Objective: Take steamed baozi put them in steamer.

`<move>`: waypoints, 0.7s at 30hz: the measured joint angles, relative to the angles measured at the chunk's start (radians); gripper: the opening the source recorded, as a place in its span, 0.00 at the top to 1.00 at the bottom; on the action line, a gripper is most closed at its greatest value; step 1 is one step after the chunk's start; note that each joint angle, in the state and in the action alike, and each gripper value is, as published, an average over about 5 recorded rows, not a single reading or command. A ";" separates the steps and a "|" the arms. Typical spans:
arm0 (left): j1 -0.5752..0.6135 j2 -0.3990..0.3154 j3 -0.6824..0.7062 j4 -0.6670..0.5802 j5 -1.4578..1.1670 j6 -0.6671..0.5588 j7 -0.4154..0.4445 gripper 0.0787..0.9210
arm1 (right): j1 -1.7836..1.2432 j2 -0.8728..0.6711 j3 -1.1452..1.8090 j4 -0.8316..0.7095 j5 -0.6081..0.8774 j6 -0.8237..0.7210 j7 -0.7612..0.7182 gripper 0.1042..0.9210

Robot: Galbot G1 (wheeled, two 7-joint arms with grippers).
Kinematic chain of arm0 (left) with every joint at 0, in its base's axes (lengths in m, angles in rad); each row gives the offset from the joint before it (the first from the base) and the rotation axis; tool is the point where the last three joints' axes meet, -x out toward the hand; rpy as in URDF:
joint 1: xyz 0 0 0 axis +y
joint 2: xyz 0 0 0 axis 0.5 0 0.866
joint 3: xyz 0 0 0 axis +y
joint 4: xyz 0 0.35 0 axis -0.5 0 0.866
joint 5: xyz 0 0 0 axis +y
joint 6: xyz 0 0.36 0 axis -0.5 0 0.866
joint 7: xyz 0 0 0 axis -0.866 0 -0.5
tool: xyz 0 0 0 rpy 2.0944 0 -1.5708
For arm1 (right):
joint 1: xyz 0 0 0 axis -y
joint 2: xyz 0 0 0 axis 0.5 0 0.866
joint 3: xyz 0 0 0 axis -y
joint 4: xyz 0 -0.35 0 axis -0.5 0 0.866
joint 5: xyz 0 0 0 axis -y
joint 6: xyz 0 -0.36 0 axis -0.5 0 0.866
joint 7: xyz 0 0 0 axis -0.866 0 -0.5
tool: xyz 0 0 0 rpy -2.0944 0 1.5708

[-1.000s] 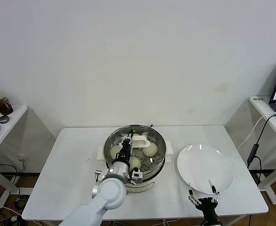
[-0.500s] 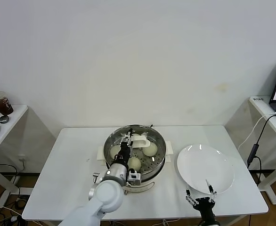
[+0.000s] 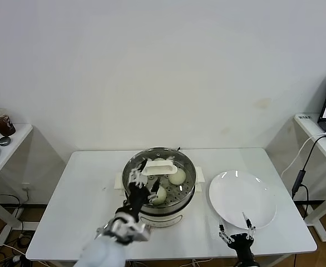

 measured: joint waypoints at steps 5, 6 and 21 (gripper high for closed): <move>0.224 -0.020 -0.177 -0.069 -0.235 -0.186 -0.089 0.12 | -0.001 -0.005 -0.004 0.003 0.017 -0.005 -0.010 0.12; 0.271 -0.026 -0.210 -0.077 -0.283 -0.225 -0.105 0.12 | -0.002 -0.007 -0.007 0.004 0.024 -0.007 -0.014 0.12; 0.668 -0.145 -0.431 0.025 -0.788 -0.638 -0.223 0.12 | -0.092 -0.103 -0.078 0.103 0.193 -0.123 -0.057 0.12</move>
